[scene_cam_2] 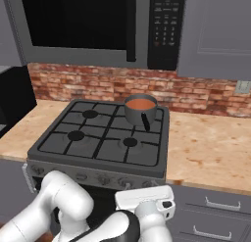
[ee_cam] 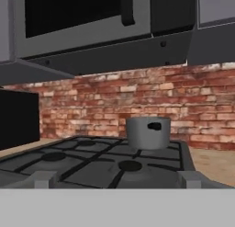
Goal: Wait until the marinara sauce is simmered to a deep red color and then turn off the stove.
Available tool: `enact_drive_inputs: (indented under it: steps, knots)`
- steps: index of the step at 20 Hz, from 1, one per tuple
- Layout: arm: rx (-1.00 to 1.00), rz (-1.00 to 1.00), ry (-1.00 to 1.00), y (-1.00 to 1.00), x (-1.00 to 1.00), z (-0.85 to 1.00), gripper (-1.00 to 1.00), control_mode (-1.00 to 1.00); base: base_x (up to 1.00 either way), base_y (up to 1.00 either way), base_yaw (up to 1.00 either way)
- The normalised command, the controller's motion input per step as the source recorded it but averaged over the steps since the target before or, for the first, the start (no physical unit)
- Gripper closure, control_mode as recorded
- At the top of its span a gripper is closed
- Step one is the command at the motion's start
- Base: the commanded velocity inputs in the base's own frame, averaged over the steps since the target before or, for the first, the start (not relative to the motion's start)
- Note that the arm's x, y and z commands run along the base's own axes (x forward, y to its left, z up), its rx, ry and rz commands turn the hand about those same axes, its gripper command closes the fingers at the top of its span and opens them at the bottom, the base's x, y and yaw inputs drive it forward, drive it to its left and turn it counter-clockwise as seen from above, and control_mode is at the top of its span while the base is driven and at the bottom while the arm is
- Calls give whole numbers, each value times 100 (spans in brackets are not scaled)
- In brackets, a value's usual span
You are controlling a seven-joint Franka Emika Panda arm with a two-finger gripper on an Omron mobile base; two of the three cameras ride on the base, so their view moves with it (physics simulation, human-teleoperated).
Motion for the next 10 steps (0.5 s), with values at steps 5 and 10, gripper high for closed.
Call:
enact_drive_inputs:
  steps: [5, 10]
  knots:
    - [0, 2, -9, -2, 42, -49, -100, -100, 0, 0, 0]
    - [0, 0, -3, 0, 33, -41, -100, -100, 0, 0, 0]
